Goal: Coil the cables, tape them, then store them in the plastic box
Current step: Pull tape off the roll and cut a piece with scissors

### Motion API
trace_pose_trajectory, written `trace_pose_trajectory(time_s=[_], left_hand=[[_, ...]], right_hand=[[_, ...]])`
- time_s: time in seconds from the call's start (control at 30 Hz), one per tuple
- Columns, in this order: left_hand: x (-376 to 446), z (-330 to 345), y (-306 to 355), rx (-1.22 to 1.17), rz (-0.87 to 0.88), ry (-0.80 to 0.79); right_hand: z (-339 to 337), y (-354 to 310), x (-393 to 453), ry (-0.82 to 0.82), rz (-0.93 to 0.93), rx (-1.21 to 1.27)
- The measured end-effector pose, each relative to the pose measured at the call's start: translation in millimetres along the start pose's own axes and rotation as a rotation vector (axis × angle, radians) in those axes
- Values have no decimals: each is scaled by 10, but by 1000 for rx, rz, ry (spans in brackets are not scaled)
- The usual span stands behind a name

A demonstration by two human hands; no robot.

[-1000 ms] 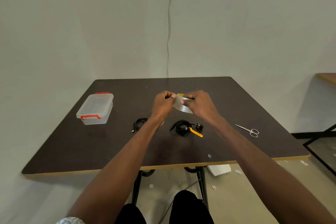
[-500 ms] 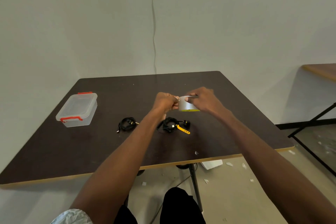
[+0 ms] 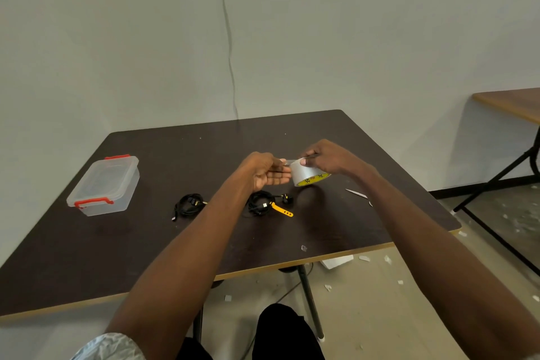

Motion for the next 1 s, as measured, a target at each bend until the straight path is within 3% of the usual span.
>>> trace_pose_trajectory(time_s=[0.43,0.7,0.87,0.93,1.0], left_hand=[[109,38,35,-93,-16,27],[192,142,142,-41,-50,44],[209,184,197,23,-82,48],[203,213,223,43,-93,52],[186,255,247,56,-101,51]], right_hand=[[-93,298,38,217,5,252],[-111,484,-75,344,125,495],[-366,825,-340,560,352,285],[-377,992,-436,472,482,210],[-276,1053,-534,275,569,124]])
Point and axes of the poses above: each hand's wrist, its own x-axis towards the middle knuckle, its own z-axis out of the palm, y = z × x, the point moved 7 cm from there along x, towards the middle knuckle, and after that the axes turned 6 degrees about -y, right-handed, at the moved point
